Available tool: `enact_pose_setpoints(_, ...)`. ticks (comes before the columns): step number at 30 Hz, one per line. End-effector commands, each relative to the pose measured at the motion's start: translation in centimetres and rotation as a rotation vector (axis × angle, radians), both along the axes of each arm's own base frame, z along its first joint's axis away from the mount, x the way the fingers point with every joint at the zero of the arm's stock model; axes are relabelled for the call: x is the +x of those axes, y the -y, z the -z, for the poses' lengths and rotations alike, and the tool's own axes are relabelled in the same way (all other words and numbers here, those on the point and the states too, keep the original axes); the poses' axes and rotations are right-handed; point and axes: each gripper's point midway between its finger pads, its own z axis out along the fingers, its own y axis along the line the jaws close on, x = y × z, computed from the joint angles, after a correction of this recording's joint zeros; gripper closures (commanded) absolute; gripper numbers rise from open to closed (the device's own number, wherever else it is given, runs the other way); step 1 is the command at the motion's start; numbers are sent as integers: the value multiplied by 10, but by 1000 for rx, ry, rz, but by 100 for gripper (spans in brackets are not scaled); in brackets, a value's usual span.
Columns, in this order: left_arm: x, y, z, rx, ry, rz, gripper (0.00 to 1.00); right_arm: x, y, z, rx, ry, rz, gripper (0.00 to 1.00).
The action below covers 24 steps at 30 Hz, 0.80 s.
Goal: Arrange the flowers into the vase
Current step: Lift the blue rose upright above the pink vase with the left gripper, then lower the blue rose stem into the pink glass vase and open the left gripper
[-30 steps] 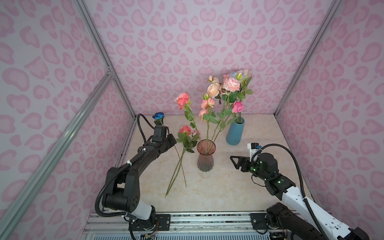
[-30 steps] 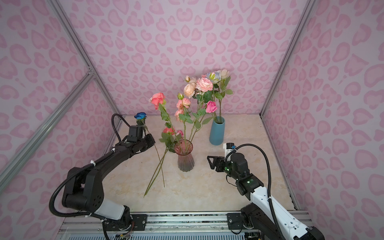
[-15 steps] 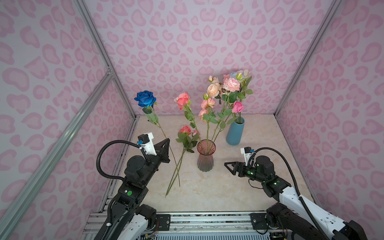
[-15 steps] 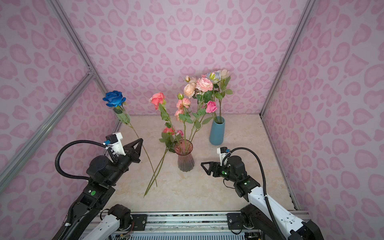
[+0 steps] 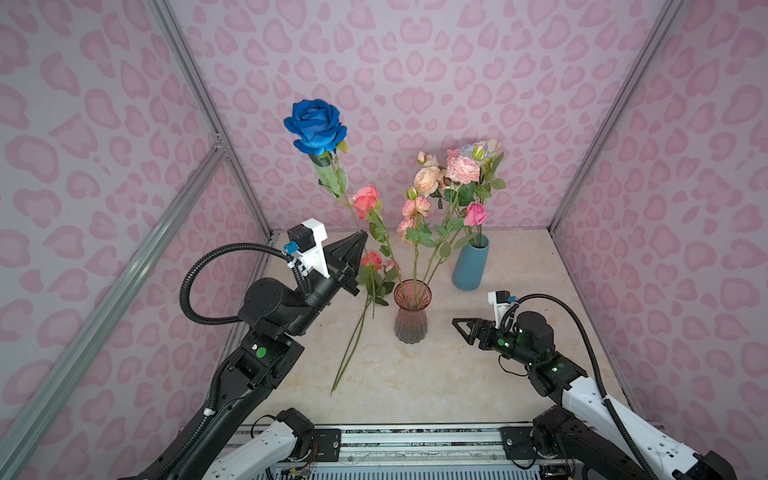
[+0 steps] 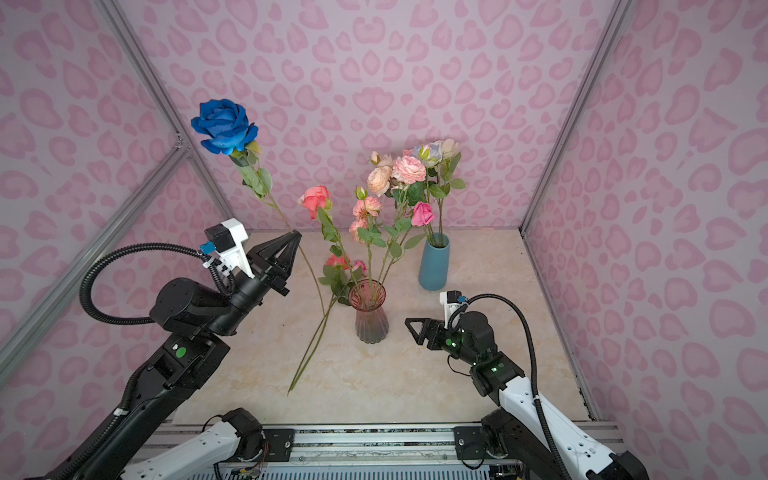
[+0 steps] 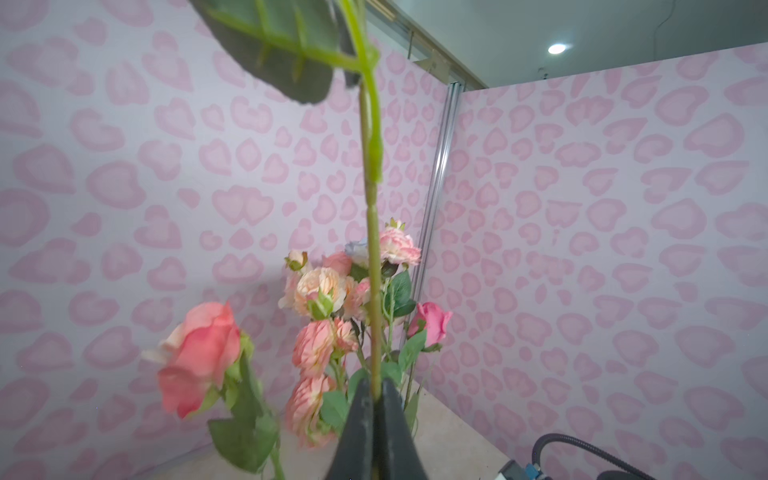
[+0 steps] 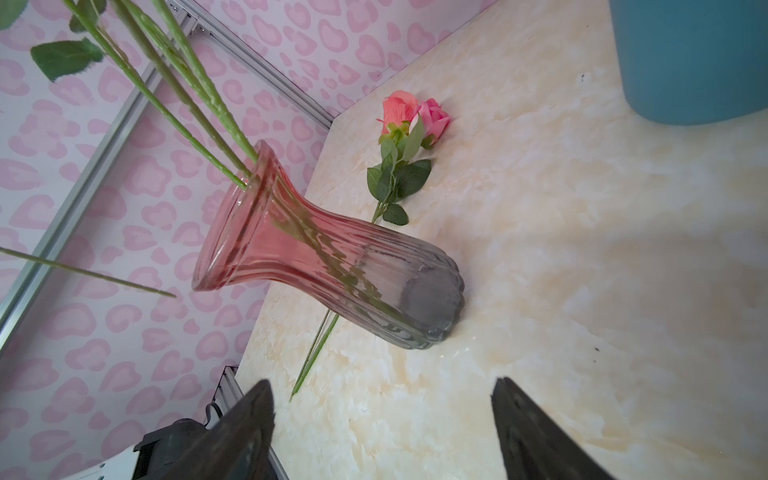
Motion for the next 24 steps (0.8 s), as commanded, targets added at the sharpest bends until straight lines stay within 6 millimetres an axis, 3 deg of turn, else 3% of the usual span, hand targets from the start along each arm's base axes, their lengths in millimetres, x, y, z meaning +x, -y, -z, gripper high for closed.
enact_pose_setpoints(1,0,14,-38,-25,131,-3,97,3,3,-3,-10,17,19,18)
enact_pose_setpoints(5,14,31,-51,-69,157,-5,97,3,6,-8,-33,32,28,18)
enact_pose_setpoints(8,29,45,-41,-82,128,-9,97,2,10,-12,-58,50,37,18)
enact_pose_setpoints(17,63,72,21,-68,6,-24,97,-2,17,-8,-100,64,44,18)
enact_pose_setpoints(24,76,82,71,-3,-92,-35,97,-1,18,0,-103,57,54,18)
